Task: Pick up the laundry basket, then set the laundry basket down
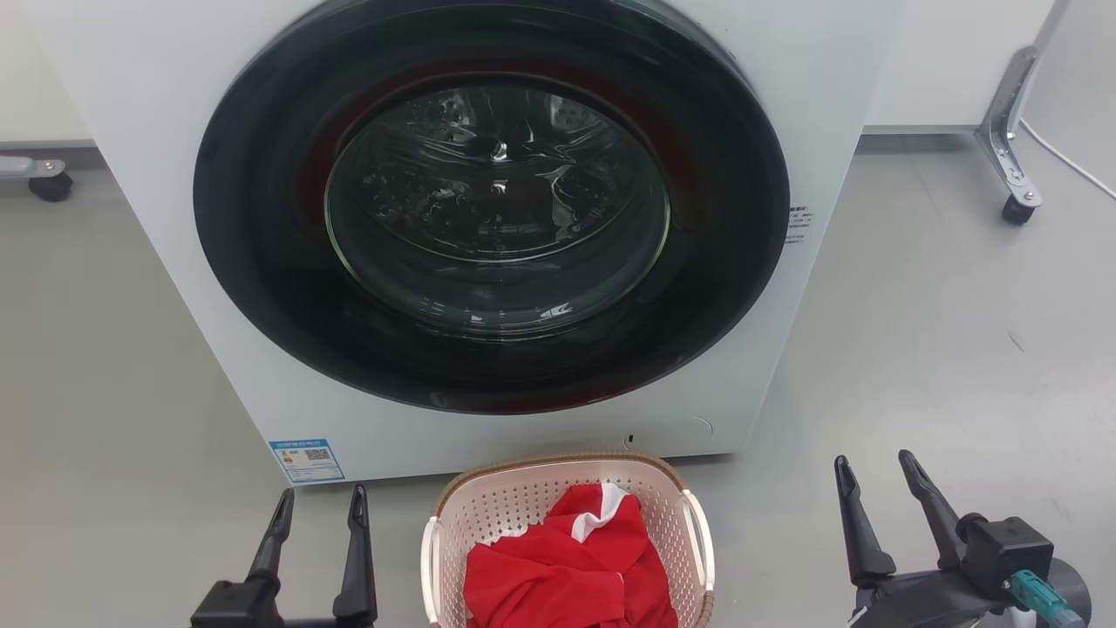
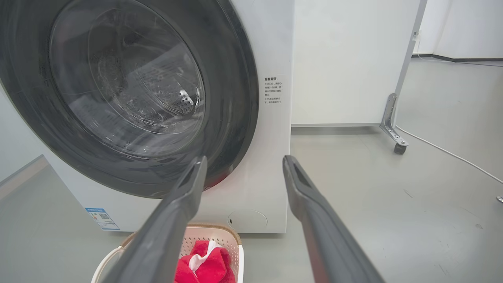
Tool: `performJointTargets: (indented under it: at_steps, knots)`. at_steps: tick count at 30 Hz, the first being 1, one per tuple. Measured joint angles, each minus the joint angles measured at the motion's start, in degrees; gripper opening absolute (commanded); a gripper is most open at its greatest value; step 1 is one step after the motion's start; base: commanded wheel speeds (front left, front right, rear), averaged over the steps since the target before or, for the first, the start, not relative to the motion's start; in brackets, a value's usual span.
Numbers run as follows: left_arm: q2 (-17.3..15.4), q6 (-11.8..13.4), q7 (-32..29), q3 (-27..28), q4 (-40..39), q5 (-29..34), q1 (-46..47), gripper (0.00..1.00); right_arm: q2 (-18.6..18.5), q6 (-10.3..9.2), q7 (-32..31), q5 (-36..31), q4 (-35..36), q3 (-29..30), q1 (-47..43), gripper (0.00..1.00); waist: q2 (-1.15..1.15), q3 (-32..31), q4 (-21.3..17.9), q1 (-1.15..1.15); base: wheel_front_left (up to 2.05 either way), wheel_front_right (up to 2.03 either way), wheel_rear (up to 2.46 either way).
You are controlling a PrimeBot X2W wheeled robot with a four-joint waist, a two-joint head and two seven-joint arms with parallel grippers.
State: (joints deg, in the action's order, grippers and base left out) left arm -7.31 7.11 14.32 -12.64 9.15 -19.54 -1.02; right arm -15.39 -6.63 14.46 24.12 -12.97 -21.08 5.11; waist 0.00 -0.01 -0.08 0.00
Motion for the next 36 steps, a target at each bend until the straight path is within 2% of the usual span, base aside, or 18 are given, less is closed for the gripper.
performJointTargets:
  at_steps: [31, 32, 36]
  knots:
    - [1.51, 0.0, -3.67, 1.44, -3.08, 3.02, -1.42, 1.0, 0.07, -0.44, 0.07, -2.81, 3.66, 1.75, -1.11, 1.0, 0.0, 0.93, 0.13, 0.0, 0.0, 0.0, 0.0]
    - [1.58, 0.0, -3.86, 1.45, -3.12, 3.05, -1.44, 0.0, 0.07, -0.44, 0.07, -2.93, 3.66, 1.76, -1.11, 0.0, 0.0, 0.89, 0.21, 0.0, 0.0, 0.0, 0.0]
    - [1.93, -0.1, -3.98, 1.23, -1.19, 2.72, -2.35, 0.0, 1.01, -0.35, -0.27, -2.87, 1.9, 1.43, -2.3, 0.0, 0.0, 0.88, 0.22, 0.0, 0.0, 0.0, 0.0]
